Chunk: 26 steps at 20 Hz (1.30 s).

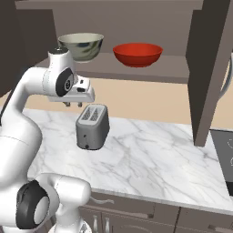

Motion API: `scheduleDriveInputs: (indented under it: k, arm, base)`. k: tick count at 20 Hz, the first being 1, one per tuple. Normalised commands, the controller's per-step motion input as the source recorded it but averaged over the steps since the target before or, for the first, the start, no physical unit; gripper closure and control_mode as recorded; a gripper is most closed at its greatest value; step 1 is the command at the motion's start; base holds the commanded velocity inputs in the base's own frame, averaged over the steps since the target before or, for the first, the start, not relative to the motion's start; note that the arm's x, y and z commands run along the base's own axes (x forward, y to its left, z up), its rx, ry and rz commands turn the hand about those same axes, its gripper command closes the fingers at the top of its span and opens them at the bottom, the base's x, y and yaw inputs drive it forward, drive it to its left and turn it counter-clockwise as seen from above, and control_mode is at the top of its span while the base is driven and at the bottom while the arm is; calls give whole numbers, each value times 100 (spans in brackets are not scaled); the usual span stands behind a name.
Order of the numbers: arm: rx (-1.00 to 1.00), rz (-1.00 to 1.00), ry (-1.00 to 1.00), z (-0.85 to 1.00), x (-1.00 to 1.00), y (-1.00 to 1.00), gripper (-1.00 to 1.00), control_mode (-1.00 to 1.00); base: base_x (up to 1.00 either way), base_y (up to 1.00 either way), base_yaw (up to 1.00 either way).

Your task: Pick up the bowls from the cabinet and place each bowl in front of a stool on the dining counter.

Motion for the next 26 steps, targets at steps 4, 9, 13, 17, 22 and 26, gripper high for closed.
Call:
scheduleDriveInputs:
  k: [4, 9, 13, 17, 22, 26]
  arm:
    - [0, -1, -2, 6, -14, 2, -100, -100]
    - [18, -5, -22, 44, -10, 3, -100, -100]
    - [19, -17, -38, 61, -1, 4, -100, -100]
    - [23, -23, -30, 60, 0, 0, -100, -100]
    - [22, -26, -26, 55, 0, 0, -100, -100]
    - [23, -22, -11, 62, 0, 0, -100, -100]
  base:
    - [0, 0, 0]
    - [0, 0, 0]
    - [0, 0, 0]
    - [0, 0, 0]
    - [0, 0, 0]
    - [0, 0, 0]
